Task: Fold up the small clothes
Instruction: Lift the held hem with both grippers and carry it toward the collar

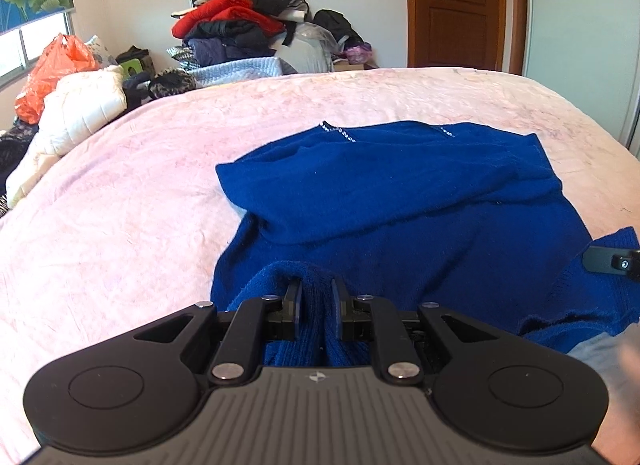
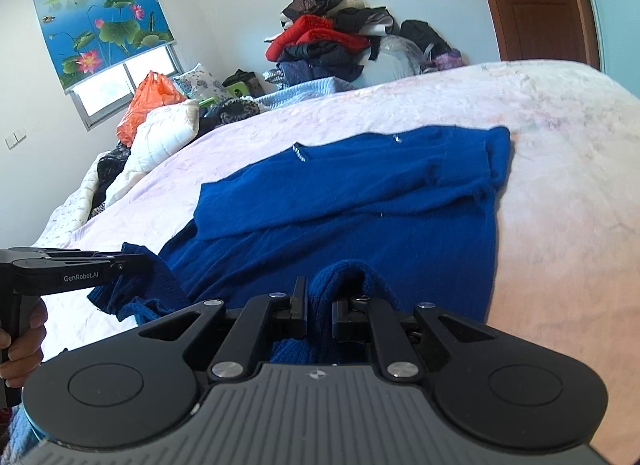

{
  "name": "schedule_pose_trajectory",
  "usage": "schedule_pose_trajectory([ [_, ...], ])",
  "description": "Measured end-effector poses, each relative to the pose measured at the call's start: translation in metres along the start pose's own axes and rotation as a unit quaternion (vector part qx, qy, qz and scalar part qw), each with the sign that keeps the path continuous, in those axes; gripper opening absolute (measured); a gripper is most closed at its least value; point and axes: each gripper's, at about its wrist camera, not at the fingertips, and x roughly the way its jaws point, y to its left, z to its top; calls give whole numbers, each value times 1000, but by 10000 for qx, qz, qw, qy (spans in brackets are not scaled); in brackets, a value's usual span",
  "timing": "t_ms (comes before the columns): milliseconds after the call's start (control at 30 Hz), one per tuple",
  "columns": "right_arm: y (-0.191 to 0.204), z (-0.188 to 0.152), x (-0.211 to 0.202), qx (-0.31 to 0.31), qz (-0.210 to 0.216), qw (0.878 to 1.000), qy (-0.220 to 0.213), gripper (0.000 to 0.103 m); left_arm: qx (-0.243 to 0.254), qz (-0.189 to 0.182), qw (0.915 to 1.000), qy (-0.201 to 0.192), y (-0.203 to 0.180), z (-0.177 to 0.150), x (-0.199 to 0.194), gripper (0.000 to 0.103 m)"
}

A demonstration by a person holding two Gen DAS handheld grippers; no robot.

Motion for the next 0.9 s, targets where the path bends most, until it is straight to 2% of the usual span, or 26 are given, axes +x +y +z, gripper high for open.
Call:
schedule_pose_trajectory([
  [200,6,9,8,-262,-125,9995,-97,14,-16,114,9999,-97,-2,10,5,14],
  [467,-4,23,13,-163,-167,9993,-284,14,-117,208,9996,-133,2,20,15,14],
  [900,-21,33,28,28,-228,9989,-407,14,28,381,9991,-194,-7,38,35,14],
])
